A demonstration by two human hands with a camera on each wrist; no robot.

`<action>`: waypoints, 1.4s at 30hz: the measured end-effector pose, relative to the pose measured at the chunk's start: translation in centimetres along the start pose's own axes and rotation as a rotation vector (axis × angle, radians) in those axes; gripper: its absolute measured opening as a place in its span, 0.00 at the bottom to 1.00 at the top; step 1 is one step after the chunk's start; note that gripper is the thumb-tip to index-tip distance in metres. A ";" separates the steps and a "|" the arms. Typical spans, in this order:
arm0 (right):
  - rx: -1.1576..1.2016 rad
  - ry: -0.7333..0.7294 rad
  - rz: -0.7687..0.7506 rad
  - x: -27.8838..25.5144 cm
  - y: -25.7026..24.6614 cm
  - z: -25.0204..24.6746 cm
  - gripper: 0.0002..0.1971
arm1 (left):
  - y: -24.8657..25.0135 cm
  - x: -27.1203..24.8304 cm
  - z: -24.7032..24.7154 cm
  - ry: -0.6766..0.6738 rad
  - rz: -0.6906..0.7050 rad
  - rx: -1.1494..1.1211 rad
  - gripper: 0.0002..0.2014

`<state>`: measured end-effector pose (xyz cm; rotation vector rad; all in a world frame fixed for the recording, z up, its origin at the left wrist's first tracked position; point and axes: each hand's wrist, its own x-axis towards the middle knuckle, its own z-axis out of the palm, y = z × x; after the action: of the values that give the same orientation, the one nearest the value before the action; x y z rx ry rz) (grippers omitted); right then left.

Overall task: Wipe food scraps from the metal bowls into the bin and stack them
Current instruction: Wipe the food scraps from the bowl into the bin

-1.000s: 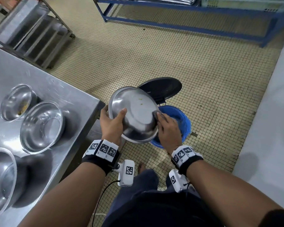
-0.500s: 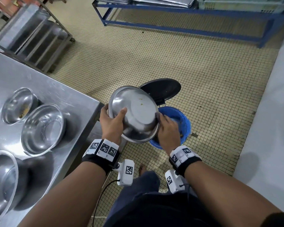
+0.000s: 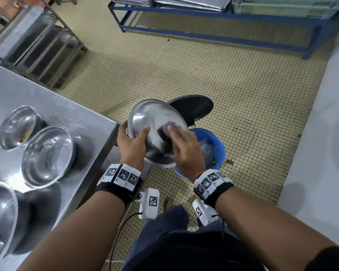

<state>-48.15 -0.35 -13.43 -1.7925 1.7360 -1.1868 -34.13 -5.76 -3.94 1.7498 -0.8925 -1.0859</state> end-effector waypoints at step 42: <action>0.073 0.128 0.050 2.9 -0.7 -0.4 0.23 | 0.3 -0.8 0.3 -0.204 0.166 0.144 0.30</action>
<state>-48.38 -2.81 -11.76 -1.6539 1.7723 -1.3523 -34.78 -5.23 -3.47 1.6656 -1.2465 -1.1265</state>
